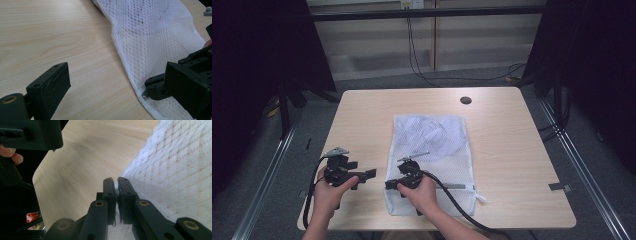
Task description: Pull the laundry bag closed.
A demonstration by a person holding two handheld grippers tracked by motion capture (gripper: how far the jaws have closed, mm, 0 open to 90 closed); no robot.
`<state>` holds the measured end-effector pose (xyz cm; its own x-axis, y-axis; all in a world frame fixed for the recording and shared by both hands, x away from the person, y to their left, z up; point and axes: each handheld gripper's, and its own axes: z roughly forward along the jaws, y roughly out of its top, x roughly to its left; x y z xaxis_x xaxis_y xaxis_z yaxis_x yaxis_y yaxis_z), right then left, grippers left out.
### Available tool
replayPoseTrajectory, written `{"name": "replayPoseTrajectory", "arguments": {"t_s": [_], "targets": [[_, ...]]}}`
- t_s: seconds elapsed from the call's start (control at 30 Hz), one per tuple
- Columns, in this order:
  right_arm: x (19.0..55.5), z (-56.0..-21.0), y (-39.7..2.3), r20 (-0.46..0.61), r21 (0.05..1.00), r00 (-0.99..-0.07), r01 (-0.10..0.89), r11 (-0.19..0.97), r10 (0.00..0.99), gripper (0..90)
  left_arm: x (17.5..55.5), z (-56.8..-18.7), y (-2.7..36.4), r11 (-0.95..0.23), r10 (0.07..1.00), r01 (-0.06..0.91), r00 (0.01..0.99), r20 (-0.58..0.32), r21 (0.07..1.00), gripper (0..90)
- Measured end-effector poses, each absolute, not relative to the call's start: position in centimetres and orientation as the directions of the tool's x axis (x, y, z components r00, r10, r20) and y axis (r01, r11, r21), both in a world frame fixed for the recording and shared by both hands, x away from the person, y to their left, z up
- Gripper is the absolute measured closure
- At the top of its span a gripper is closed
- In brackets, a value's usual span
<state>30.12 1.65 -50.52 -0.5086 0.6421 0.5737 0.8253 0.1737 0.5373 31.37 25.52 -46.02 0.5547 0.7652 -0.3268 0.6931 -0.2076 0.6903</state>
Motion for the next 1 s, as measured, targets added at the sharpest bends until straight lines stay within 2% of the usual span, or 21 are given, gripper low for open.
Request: {"name": "replayPoseTrajectory", "arguments": {"t_s": [0.23,0.5,0.8,1.0], "targets": [[30.2,-50.0,1.3,0.609,0.528,-0.478,0.84,0.126,0.633,87.0,31.3,-46.1,25.4,-0.229,0.752,0.698,0.57,-0.332,0.679,6.8],[30.2,-49.0,0.5,0.634,0.53,-0.467,0.843,0.094,0.616,87.1,31.2,-46.4,24.7,-0.248,0.684,0.711,0.61,-0.4,0.658,4.0],[30.1,-48.4,-0.3,0.64,0.537,-0.468,0.84,0.08,0.61,87.1,31.1,-46.6,24.2,-0.256,0.665,0.713,0.62,-0.416,0.653,1.6],[30.2,-48.2,-0.8,0.648,0.538,-0.46,0.841,0.063,0.608,87.1,31.0,-46.7,23.8,-0.253,0.638,0.729,0.62,-0.457,0.636,1.7]]}}
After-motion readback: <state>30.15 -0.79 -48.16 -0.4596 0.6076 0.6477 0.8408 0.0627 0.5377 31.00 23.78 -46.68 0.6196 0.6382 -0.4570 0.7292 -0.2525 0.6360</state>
